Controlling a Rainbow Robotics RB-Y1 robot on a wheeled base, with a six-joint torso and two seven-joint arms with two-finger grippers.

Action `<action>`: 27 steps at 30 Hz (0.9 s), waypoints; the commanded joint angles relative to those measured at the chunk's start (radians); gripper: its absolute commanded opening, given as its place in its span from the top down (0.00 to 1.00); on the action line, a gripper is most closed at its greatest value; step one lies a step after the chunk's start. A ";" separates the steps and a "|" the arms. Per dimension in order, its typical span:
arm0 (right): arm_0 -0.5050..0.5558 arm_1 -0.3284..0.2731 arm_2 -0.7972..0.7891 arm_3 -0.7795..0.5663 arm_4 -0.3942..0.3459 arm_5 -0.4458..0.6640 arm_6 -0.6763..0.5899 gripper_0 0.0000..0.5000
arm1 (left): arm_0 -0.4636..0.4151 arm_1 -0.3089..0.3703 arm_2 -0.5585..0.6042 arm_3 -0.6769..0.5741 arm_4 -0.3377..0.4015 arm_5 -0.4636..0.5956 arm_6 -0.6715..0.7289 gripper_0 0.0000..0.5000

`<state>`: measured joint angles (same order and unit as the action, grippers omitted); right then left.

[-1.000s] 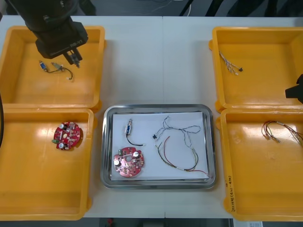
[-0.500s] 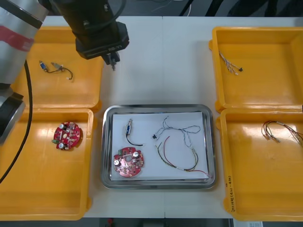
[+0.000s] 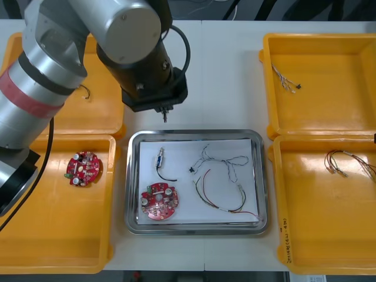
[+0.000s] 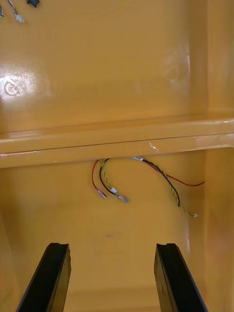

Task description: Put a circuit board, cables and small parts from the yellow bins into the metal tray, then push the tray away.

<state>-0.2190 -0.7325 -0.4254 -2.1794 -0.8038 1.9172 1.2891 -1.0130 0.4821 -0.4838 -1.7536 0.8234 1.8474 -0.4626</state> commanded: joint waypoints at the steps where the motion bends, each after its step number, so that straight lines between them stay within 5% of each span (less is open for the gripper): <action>1: 0.024 0.016 -0.027 -0.026 0.000 0.003 -0.037 0.00 | 0.070 -0.017 -0.059 -0.072 -0.053 -0.065 0.016 1.00; 14: 0.046 0.045 0.014 -0.073 0.028 0.003 -0.039 0.00 | 0.180 -0.016 -0.230 -0.099 -0.201 -0.223 0.032 1.00; 27: 0.058 0.045 0.030 -0.094 0.037 0.003 -0.039 0.00 | 0.214 0.020 -0.322 -0.099 -0.236 -0.278 0.047 1.00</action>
<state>-0.1757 -0.6913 -0.4114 -2.2377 -0.7743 1.9172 1.2891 -0.8129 0.4822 -0.7774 -1.8185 0.6022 1.5872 -0.4605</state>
